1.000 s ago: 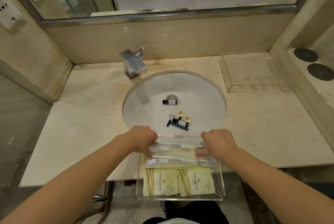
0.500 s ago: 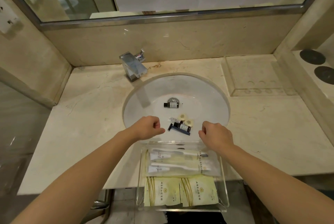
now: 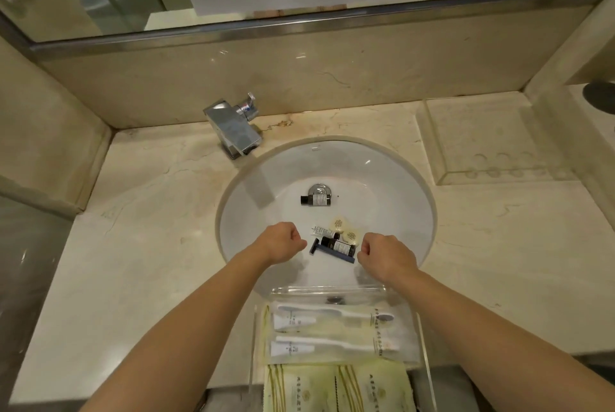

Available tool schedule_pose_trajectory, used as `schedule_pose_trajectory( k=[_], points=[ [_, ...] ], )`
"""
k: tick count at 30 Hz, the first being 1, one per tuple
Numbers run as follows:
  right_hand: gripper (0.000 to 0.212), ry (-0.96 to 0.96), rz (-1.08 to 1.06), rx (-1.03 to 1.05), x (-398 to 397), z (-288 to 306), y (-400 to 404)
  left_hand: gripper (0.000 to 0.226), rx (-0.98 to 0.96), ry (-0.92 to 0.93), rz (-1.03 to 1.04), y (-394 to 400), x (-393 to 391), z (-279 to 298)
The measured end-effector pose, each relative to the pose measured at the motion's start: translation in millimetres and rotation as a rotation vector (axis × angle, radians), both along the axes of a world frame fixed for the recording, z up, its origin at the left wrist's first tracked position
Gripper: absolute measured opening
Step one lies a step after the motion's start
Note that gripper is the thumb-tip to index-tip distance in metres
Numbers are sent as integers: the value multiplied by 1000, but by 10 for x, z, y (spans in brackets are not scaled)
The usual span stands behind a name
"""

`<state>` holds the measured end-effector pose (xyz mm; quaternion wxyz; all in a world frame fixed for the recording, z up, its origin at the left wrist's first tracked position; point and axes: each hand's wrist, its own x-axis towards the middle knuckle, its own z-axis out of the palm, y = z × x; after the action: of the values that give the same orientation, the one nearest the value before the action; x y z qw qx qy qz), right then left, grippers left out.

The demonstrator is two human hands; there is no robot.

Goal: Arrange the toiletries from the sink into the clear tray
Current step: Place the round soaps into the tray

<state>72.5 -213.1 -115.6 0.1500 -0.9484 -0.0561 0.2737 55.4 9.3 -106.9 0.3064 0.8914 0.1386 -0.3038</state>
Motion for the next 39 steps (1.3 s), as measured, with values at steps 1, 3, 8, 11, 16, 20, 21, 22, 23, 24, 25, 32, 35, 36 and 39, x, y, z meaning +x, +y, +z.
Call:
schedule_pose_trajectory(
  k=[1, 3, 8, 11, 16, 20, 21, 22, 23, 24, 25, 32, 35, 36, 39],
  points=[
    [11, 19, -1, 2, 35, -44, 9, 14, -13, 5, 21, -16, 39, -48],
    [10, 53, 3, 12, 111, -138, 25, 10, -30, -5, 56, -54, 136, -150],
    [26, 88, 39, 9, 282, -429, 59, 20, -66, -32, 87, -179, 400, -446],
    [45, 137, 215, -28, 349, -609, 101, 28, -84, -57, 26, -284, 533, -632],
    [60, 128, 408, -111, 403, -766, 170, 51, 23, 17, -222, -483, 678, -933],
    [49, 79, 434, -120, 440, -835, 167, 64, 29, 36, -311, -581, 795, -1103],
    [46, 72, 425, -123, 439, -849, 164, 64, 32, 33, -318, -606, 818, -1121],
    [42, 68, 410, -123, 432, -860, 158, 62, 39, 32, -317, -631, 833, -1128],
    [40, 67, 389, -118, 428, -868, 152, 59, 54, 27, -315, -653, 836, -1136],
    [37, 62, 366, -109, 420, -874, 142, 55, 78, 15, -317, -677, 835, -1133],
    [35, 51, 341, -99, 410, -881, 127, 49, 107, 4, -324, -699, 822, -1131],
    [23, 47, -60, 134, 398, -791, 34, 20, 142, -47, -226, -699, 706, -1062],
    [14, 165, -299, 351, 500, -646, 50, 20, -1, -38, -22, -597, 684, -1005],
    [15, 229, -405, 453, 514, -587, 61, 25, -70, -14, 61, -560, 675, -965],
    [22, 394, -601, 657, 526, -449, 77, 22, -280, 22, 238, -466, 651, -826]
  ],
)
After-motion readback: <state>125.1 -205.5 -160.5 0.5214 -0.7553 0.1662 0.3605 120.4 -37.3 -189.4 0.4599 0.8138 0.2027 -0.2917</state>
